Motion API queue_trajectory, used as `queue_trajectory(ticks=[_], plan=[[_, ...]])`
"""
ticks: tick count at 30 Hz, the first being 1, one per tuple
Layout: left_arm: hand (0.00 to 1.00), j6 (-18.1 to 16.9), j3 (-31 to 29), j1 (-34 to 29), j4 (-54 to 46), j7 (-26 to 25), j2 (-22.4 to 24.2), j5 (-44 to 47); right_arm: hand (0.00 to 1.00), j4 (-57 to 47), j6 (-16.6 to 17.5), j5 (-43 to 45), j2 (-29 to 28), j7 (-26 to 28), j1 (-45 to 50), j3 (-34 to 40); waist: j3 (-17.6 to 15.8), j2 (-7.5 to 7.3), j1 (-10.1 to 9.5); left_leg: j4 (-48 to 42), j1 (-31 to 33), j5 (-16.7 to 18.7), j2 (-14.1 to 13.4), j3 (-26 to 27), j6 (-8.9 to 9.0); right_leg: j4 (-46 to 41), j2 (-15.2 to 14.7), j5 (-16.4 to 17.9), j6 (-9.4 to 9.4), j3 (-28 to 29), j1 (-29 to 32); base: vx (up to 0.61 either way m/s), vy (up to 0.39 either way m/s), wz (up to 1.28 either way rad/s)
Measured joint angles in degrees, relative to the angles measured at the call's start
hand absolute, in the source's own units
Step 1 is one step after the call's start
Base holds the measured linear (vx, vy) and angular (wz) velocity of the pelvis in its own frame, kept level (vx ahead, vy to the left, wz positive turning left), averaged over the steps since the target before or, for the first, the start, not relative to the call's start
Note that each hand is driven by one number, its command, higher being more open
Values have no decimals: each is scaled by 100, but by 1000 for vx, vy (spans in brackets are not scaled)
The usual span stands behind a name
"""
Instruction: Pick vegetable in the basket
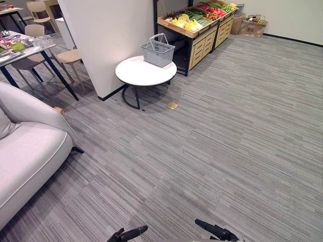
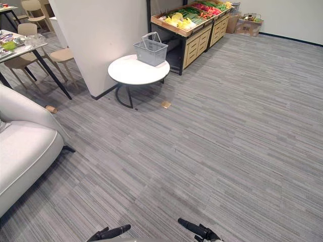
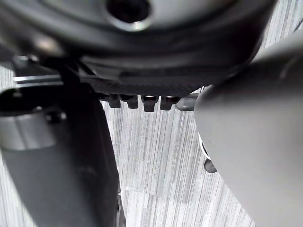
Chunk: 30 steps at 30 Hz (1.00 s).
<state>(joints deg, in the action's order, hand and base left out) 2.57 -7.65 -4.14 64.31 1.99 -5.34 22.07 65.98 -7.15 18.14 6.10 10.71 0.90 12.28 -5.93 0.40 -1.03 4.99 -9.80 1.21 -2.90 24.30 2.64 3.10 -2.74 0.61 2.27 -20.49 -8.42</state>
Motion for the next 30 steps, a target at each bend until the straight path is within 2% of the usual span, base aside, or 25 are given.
queue_trajectory(ticks=[30], plan=[[100, -1, 66, 79, -2, 85, -46, 88, 100, -25, 79, -5, 1, 42, -25, -78, -254, -29, -9, 2, -27, -29, 41, -40, -43, -14, -32, 0, 0, -10, -36, -2, -1, 0]])
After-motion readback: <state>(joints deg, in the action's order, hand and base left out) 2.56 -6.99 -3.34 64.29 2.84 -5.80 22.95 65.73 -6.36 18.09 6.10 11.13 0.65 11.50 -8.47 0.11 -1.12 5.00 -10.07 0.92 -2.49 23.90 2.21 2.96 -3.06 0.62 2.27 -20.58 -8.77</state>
